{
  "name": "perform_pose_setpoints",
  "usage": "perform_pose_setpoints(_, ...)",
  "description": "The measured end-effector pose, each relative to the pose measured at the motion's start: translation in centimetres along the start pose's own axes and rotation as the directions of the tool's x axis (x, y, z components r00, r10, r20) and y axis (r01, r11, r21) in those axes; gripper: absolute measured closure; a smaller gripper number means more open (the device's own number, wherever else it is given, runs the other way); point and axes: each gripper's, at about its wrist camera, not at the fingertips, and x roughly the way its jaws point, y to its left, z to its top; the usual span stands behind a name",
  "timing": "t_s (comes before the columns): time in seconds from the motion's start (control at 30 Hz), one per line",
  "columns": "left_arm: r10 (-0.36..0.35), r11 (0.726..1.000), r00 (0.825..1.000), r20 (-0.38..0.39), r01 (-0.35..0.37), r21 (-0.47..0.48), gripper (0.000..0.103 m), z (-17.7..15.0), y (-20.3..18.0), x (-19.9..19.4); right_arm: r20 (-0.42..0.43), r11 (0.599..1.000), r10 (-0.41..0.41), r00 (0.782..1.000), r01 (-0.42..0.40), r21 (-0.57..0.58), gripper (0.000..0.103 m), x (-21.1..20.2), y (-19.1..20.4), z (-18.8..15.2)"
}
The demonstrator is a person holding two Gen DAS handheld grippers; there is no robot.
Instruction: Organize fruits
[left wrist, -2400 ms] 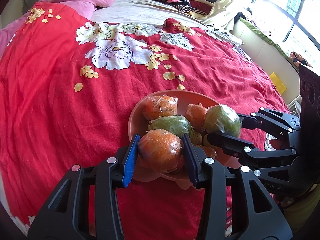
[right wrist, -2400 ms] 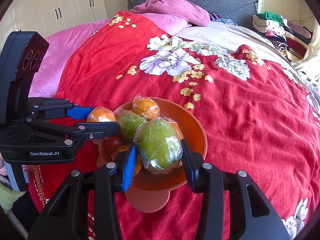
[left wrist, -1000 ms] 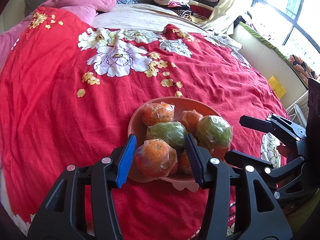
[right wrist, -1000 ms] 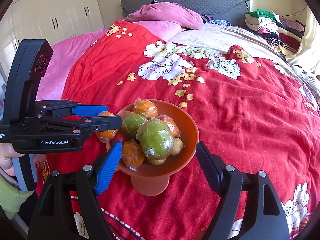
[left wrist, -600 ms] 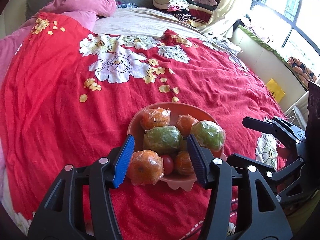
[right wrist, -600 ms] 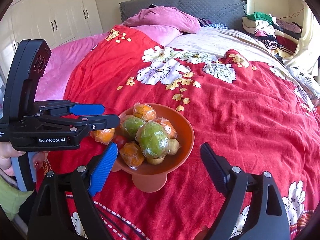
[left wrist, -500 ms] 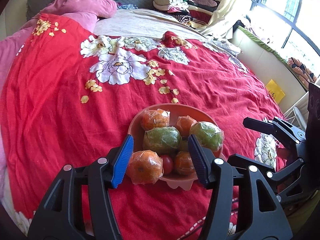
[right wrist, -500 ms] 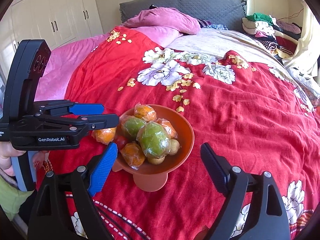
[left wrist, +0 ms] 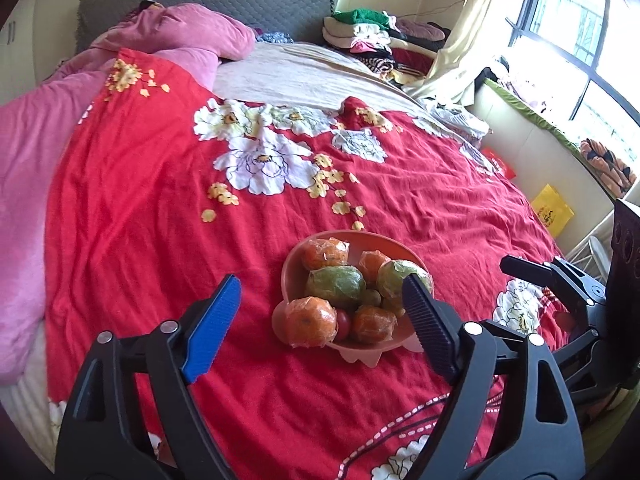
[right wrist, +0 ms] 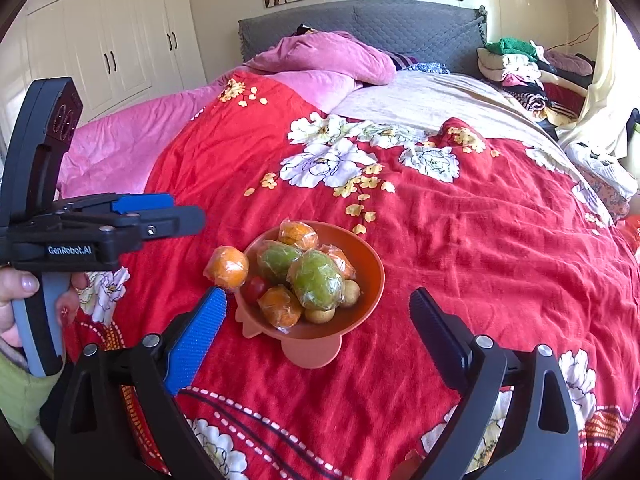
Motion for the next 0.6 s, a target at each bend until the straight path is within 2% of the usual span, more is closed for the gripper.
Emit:
perform_pose_setpoints(0.37,0.049,0.999,0.999,0.021,-0.048,-0.026,0.012,-2.4,0.4,-3.1,0.016,1.000,-0.002,1.000,0.002,0.007,0.007,-2.5,1.1,-1.6)
perform_pose_setpoints(0.6,0.055,0.998,0.998,0.014,-0.055,-0.021,0.010,-4.2,-0.5,-4.1,0.006,1.000,-0.012,1.000,0.012,0.011,0.005,-3.7,1.7,-3.2)
